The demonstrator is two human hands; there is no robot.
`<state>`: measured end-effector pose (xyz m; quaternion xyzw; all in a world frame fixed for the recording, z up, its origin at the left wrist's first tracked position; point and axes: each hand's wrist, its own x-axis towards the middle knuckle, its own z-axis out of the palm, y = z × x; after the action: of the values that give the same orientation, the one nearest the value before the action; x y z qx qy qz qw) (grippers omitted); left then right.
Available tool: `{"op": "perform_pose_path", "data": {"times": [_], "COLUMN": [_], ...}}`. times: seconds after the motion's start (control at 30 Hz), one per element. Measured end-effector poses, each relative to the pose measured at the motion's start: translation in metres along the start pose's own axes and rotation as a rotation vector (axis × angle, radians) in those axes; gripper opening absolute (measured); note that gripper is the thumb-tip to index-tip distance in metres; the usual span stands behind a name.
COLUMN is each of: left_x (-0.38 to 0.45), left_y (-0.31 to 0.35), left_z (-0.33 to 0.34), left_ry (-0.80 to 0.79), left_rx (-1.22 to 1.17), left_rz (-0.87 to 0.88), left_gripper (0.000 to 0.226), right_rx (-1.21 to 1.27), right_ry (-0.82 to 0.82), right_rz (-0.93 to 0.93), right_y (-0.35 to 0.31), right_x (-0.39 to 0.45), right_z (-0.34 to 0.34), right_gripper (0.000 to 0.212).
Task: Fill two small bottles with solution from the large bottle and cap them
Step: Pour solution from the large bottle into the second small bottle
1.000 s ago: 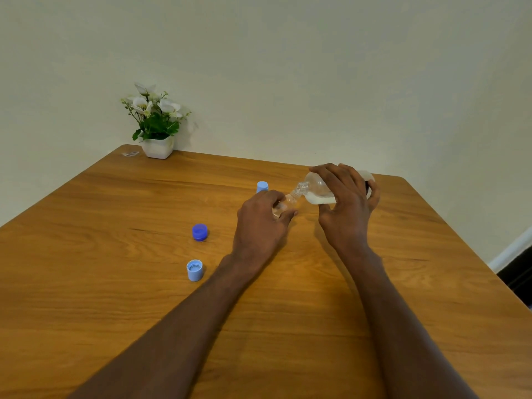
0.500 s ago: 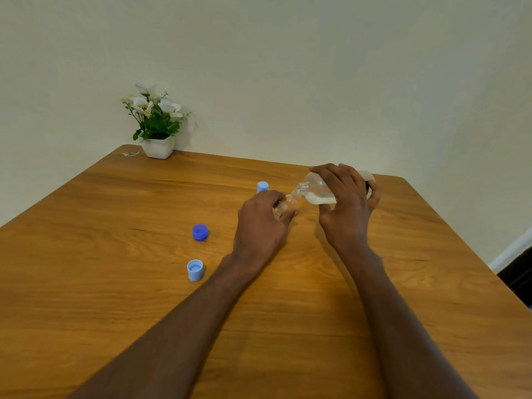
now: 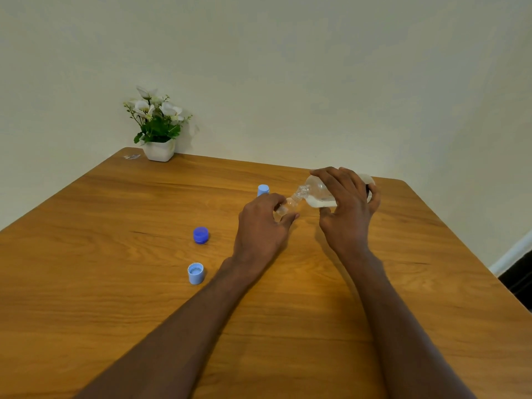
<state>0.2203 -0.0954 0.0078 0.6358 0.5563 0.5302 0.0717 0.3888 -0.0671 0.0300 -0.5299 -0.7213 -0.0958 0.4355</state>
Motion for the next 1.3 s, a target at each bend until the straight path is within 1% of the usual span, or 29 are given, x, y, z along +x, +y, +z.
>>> {"op": "perform_pose_path", "data": {"times": [0.47,0.83,1.03,1.3], "left_x": [0.0003,-0.0007,-0.0007,0.0001], "left_y": [0.0,0.0003,0.0002,0.0017], "left_z": [-0.0006,-0.0003,-0.001,-0.0009], "left_ry": [-0.007,-0.012,-0.005,-0.007], "left_rx": [0.014,0.009,0.004,0.014], "left_rz": [0.008,-0.015,0.002,0.006], "left_gripper": [0.039,0.036,0.036,0.038], "right_rx": [0.003,-0.01,-0.011,0.002], "right_ry": [-0.001,0.005,0.003,-0.004], "right_rz": [-0.003,-0.004,-0.003,-0.003], "right_y": [-0.0011,-0.0012,-0.0007,-0.0007], "right_x": [-0.0003,-0.0007,-0.0011,-0.0004], "right_z": [-0.0008,-0.0008,-0.0006,-0.0008], "right_gripper": [0.087,0.088,0.088,0.088]}}
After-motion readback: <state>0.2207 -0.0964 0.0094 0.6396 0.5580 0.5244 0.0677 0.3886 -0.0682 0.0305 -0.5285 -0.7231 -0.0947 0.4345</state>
